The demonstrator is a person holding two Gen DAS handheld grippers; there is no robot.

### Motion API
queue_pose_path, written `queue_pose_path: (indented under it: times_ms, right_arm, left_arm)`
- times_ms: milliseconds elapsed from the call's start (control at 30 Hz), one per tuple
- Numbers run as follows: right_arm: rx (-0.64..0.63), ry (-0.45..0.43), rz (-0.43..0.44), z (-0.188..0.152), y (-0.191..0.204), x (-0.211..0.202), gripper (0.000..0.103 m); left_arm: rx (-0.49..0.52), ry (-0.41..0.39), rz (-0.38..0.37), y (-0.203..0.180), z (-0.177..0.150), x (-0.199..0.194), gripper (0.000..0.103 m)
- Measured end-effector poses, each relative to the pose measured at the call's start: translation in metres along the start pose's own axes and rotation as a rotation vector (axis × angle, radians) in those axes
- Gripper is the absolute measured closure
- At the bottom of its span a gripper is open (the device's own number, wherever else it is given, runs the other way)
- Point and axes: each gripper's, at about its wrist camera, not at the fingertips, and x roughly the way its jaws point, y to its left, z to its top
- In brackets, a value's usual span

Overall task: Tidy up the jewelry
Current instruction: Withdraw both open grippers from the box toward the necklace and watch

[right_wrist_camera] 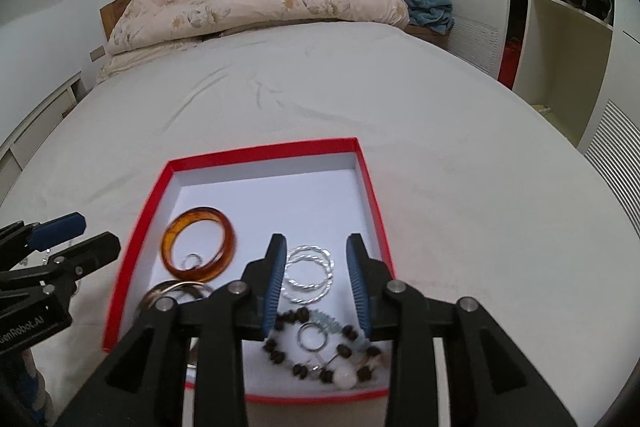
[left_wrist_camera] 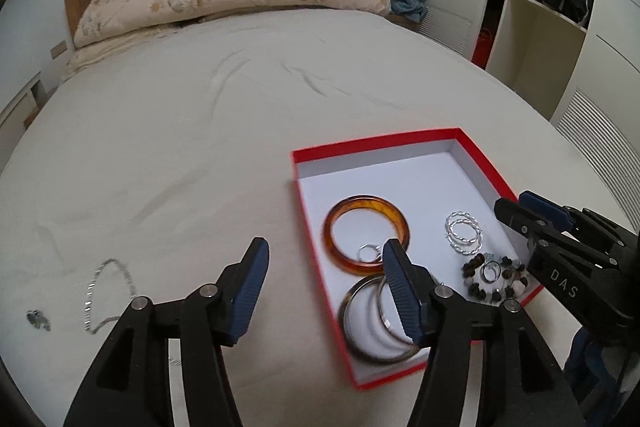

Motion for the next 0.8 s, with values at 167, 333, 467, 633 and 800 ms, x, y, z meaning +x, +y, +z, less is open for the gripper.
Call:
queue_pose_path:
  times_ms: [167,333,467,633,800]
  right_arm:
    - [-0.019,-0.011,0.003,0.002,0.016,-0.023,0.073]
    - [-0.044,-0.021,0.004,0.003,0.033,-0.047,0.073]
    - [-0.061,-0.022,0.014,0.005,0.046,-0.060,0.073]
    - [-0.092,-0.019,0.035,0.005,0.070,-0.074,0.073]
    - [-0.125,-0.012,0.063,0.004,0.096,-0.083,0.073]
  left_arm:
    - [-0.026,-0.012,0.022,0.016,-0.007,-0.030,0.040]
    - [-0.034,-0.022,0.063,0.026,-0.015,-0.058,0.040]
    - [-0.056,-0.024,0.080,0.037,-0.021,-0.079,0.039]
    - [-0.087,-0.039,0.100,0.055,-0.028,-0.102,0.039]
    - [-0.124,-0.048,0.123,0.077,-0.038,-0.123,0.038]
